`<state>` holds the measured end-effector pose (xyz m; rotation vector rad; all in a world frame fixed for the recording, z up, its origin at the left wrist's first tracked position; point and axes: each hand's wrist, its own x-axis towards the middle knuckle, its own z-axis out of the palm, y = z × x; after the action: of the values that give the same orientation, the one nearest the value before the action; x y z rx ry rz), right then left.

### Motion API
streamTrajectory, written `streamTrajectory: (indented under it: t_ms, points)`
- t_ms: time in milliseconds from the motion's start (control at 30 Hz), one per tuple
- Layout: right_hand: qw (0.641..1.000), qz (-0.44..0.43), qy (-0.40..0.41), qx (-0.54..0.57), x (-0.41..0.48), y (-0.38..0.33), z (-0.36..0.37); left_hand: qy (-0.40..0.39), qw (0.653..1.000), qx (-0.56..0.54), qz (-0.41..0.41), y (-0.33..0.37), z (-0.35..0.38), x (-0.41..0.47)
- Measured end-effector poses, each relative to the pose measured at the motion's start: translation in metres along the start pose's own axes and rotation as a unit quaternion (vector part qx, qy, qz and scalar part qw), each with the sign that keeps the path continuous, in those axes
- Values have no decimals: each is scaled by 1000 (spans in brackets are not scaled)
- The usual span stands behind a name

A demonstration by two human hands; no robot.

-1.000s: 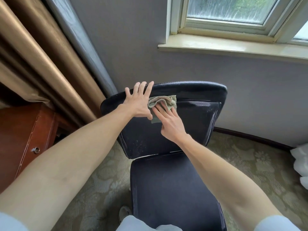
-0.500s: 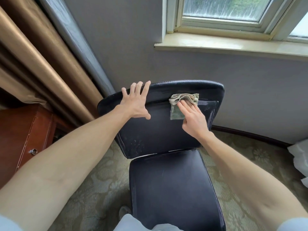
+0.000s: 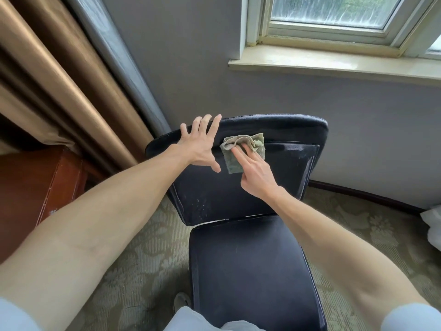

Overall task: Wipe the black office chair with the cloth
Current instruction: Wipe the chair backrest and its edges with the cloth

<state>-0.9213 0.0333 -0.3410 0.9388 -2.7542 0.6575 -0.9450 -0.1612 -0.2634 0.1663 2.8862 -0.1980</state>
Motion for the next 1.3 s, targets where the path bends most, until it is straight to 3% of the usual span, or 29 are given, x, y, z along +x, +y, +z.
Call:
streamTrajectory:
  t_ms: [367,667,867,1067,1300]
  points:
    - [994,-79,-48,-60,6,6,0,10,999,30,-3,5,-1,-4]
    - [995,20,33,-87,-33,76,-34,17,999,44,-9,7,0,-2]
    - [994,46,96,-32,-30,62,-6,12,999,47,-21,8,2,-2]
    - [991,-83,79,-68,-6,36,15,10,999,33,-19,6,0,-1]
    - [978,-136,70,-143,5,54,-2,11,999,28,-14,9,-1,0]
